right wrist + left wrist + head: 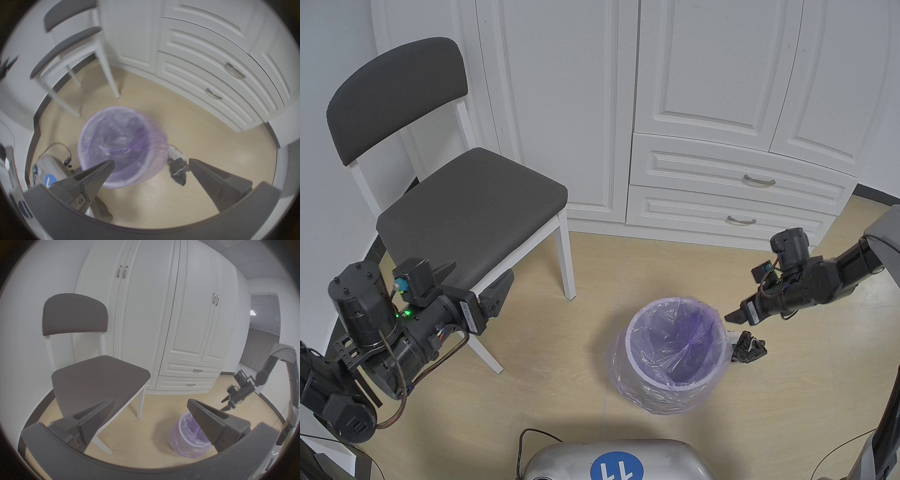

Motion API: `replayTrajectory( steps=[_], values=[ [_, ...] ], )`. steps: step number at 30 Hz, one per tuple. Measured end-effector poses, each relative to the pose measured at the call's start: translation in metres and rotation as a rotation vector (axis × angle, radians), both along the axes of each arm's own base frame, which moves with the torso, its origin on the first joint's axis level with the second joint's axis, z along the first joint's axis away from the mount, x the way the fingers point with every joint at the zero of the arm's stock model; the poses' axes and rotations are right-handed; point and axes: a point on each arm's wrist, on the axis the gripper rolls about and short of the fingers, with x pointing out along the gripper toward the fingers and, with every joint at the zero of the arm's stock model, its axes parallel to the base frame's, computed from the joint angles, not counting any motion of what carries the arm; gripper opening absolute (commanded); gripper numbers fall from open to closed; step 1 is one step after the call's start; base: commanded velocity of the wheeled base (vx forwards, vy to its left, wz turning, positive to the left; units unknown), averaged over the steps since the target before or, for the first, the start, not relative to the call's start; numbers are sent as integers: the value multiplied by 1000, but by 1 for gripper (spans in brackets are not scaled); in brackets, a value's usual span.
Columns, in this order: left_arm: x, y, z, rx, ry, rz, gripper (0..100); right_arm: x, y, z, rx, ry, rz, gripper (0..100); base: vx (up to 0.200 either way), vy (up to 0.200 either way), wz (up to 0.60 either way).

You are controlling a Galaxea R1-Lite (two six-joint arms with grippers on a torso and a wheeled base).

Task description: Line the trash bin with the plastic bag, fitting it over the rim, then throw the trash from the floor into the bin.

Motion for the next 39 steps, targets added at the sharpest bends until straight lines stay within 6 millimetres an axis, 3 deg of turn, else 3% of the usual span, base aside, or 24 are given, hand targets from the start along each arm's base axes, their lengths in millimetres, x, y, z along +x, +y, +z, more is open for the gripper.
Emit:
replayTrajectory(
  steps=[3,6,13,20,29,39],
  values=[
    [-14,5,5,-16,-16,2,100,21,-24,6,62,-2,-65,100,0,0,0],
    [-27,10,10,-35,-36,3,100,43,-47,0,114,15,-135,100,0,0,0],
    [-46,19,19,-92,-69,6,100,88,-86,-50,170,105,-254,100,0,0,0],
    [-51,25,24,-118,-88,19,100,116,-115,-109,155,154,-343,100,0,0,0],
    [-53,30,25,-125,-96,33,100,123,-117,-160,123,213,-358,100,0,0,0],
    [-53,30,25,-125,-97,34,100,127,-111,-181,74,258,-375,100,0,0,0]
  ],
)
